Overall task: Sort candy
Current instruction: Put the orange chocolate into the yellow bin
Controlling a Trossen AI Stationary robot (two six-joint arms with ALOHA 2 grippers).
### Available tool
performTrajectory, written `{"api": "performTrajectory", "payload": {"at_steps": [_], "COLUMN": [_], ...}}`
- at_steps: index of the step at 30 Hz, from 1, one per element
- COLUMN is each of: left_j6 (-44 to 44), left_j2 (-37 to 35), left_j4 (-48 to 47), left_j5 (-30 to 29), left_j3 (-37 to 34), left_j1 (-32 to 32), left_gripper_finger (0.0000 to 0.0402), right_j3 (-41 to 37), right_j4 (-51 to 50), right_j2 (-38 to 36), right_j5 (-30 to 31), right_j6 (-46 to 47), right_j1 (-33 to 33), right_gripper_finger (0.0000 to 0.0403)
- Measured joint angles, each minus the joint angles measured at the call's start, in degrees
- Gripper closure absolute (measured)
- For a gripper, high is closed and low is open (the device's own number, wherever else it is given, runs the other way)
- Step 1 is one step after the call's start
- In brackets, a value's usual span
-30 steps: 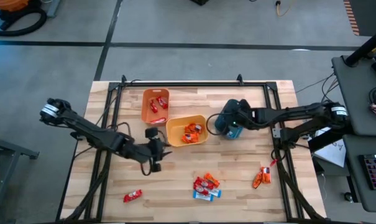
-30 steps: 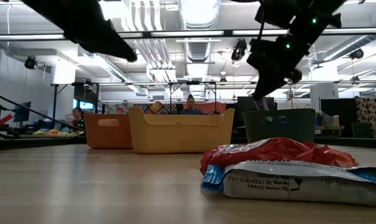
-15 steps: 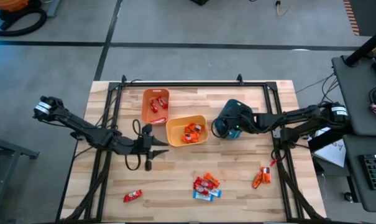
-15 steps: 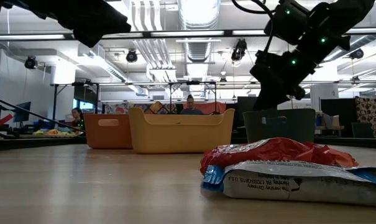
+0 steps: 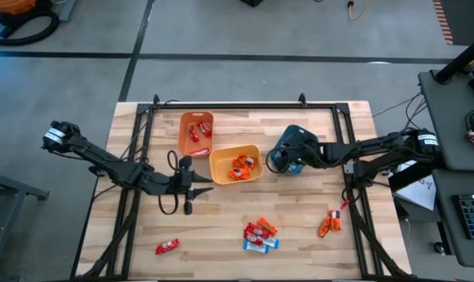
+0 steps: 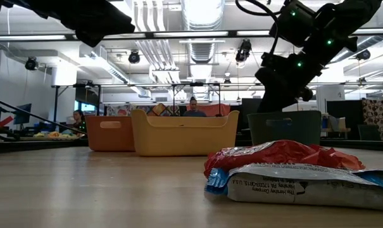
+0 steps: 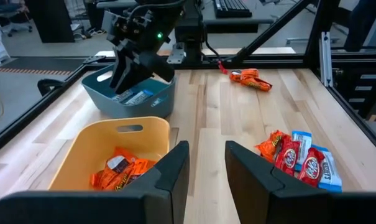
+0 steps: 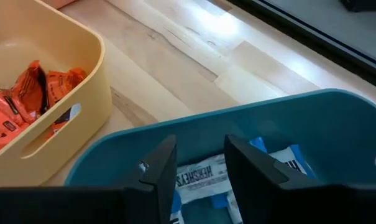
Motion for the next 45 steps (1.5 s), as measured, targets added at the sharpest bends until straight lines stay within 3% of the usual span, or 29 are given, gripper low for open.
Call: {"api": "performTrajectory", "payload": {"at_steps": [9, 25, 31, 45], "left_j6": [-0.81, -5.13, -5.58, -7.33], "left_j2": [0.00, 5.11, 8.06, 10.21], "left_j4": [-0.05, -0.25, -0.37, -0.63], "left_j5": [-0.01, 0.02, 0.18, 0.46], "left_j3": [-0.06, -0.09, 0.07, 0.33], "left_j1": [0.00, 0.00, 0.00, -0.04], "left_gripper_finger": [0.0315, 0.0315, 0.0315, 0.0315], "right_j3": [3.33, 17.47, 23.63, 37.38], "right_j4": [-6.17, -20.16, -27.71, -50.67], "right_j2": [-1.91, -3.07, 0.23, 16.13], "right_j5": [-0.63, -16.40, -18.61, -34.27], "right_j6": [0.00, 0.19, 5.60, 16.80], "right_j1": [0.02, 5.93, 11.31, 23.14], "right_gripper_finger": [0.0259, 0.0283, 0.0286, 0.0289]}}
